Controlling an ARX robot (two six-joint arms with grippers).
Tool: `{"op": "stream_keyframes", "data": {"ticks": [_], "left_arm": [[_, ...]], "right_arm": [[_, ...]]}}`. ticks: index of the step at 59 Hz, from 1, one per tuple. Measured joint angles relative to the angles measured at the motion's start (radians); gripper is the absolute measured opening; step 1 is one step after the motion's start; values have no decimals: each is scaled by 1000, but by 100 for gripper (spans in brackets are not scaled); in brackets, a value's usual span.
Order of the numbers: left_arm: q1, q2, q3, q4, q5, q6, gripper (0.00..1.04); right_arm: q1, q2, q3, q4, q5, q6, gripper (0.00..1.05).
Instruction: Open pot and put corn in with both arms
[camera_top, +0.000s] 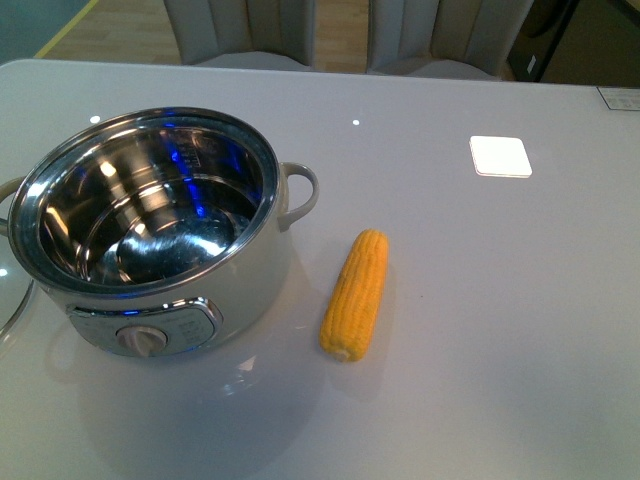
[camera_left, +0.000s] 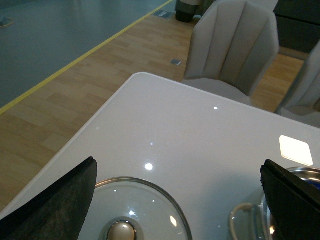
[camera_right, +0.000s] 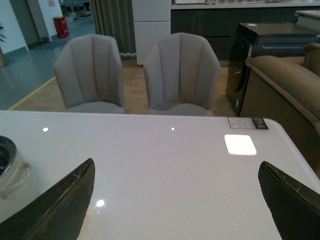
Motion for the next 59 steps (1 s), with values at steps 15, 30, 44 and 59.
{"op": "stream_keyframes", "data": {"ticks": [15,30,44,59], "left_arm": [[-136,-320,-87,-200,-41,-23,98],[-262,-456,-109,-307,-143,-48,98],[-407,-637,-155,-436,-221,-81,98],[-475,-727,-183,-486,-269,-87,98]], "right_arm": [[0,0,0,0,0,0,96],[0,0,0,0,0,0,96],[0,0,0,0,0,0,96],[0,0,0,0,0,0,96]]}}
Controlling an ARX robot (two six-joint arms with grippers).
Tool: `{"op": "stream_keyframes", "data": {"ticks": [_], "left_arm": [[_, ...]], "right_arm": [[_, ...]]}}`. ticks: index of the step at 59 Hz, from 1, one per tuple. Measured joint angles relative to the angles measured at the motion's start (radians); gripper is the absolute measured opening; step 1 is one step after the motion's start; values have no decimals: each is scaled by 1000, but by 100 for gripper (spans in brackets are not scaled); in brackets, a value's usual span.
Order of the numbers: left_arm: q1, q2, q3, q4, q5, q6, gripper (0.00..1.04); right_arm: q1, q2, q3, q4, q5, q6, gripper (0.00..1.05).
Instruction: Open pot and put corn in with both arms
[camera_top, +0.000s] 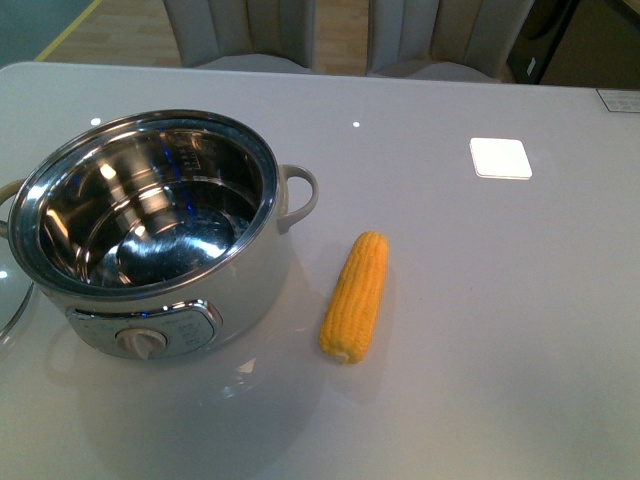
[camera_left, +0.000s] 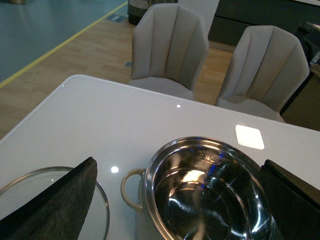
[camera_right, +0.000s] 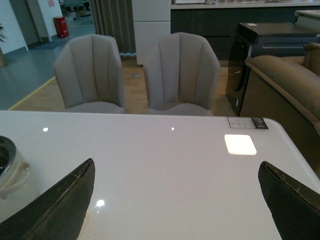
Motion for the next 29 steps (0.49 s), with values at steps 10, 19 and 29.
{"op": "stream_keyframes", "data": {"ticks": [10,19,29], "left_arm": [[-27,-42,-2,-15,-8,2,98],[-45,-41,-22,38,-61,34,93],[-70,-136,-117,120,-103,123,48]], "right_arm": [[0,0,0,0,0,0,96],[0,0,0,0,0,0,96],[0,0,0,0,0,0,96]]}}
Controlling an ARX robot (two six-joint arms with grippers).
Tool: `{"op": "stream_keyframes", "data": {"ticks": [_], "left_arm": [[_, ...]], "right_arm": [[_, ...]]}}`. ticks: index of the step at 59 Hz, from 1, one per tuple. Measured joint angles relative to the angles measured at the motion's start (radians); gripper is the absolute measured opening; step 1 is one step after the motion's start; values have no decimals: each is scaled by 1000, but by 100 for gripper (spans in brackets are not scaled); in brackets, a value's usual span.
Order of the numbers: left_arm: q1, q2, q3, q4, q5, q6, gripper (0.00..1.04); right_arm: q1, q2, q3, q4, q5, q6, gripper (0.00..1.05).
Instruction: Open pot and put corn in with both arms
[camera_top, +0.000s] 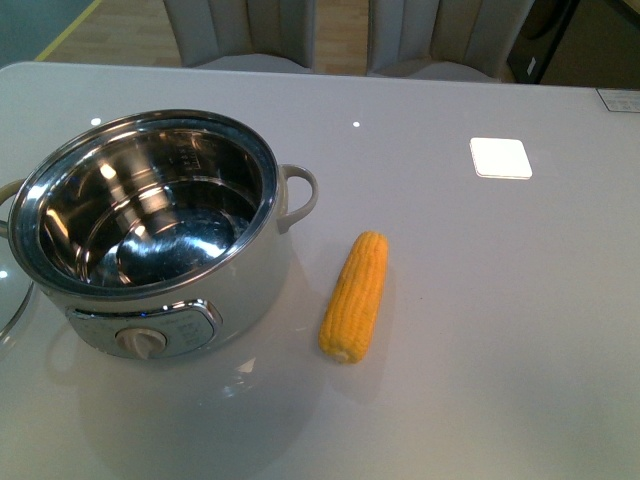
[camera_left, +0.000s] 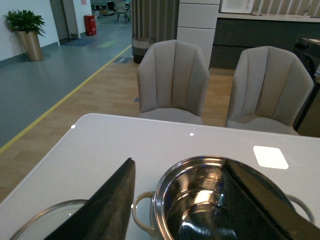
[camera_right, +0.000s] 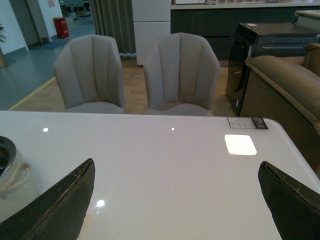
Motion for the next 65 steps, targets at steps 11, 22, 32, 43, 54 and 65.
{"op": "stream_keyframes", "data": {"ticks": [11,22,32,43,54,65], "left_arm": [[0,-97,-33,-64,-2,7,11],[0,-175,-77,-86,-2,10,4],[0,-272,-80,-175,-2,11,4],[0,-334,-80,-238,-2,11,4],[0,-387,-80,-290,-2,11,4],[0,-532,-80,-469,-2,12,4]], "right_arm": [[0,0,0,0,0,0,96],[0,0,0,0,0,0,96],[0,0,0,0,0,0,96],[0,0,0,0,0,0,96],[0,0,0,0,0,0,96],[0,0,0,0,0,0,96]]}}
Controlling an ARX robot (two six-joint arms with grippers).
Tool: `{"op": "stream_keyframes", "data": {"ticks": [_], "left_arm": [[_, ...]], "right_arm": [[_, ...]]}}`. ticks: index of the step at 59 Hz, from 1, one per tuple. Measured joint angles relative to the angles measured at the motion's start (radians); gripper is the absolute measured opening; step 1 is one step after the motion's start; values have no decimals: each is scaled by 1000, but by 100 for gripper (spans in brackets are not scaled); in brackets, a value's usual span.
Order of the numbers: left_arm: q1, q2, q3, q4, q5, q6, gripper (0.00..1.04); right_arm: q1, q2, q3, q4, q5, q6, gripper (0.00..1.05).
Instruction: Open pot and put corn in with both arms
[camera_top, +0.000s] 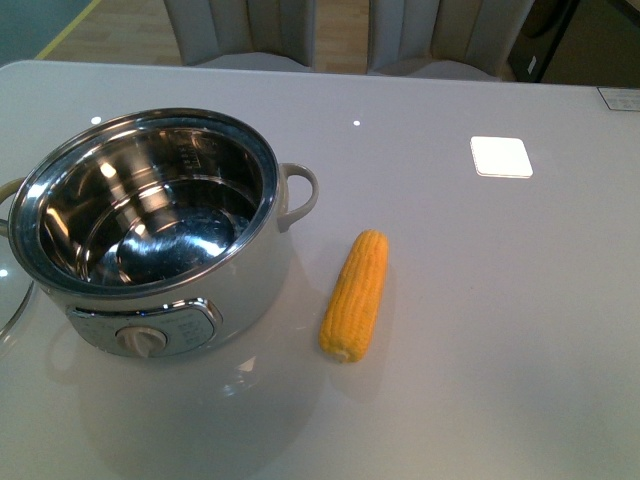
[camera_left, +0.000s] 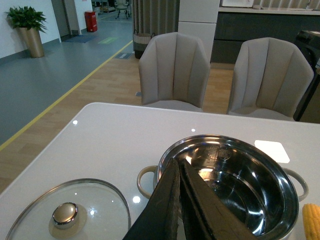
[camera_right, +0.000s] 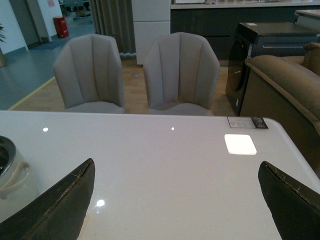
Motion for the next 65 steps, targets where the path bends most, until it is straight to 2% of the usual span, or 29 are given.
{"op": "stream_keyframes", "data": {"ticks": [20,36,38,39,41,44,48,52,65], "left_arm": [[0,-53,0,-26,0,-1,5],[0,-53,0,-26,0,0,53],[0,-53,0,-26,0,0,58],[0,-53,0,-26,0,0,64],[0,-53,0,-26,-1,0,69],[0,-54,0,-26,1,1,78],[0,-54,0,-26,-1,1,89],[0,-54,0,-26,0,1,99],[0,-54,0,-26,0,3,98]], "right_arm": [[0,0,0,0,0,0,96],[0,0,0,0,0,0,96],[8,29,20,-61,34,39,96],[24,86,67,-179,85,84,96],[31,164,116,-291,124,159,96],[36,272,171,-436,140,259,96],[49,326,181,-511,145,334,96],[64,356,185,-508,152,377,96],[129,512,207,-341,166,421,96]]}}
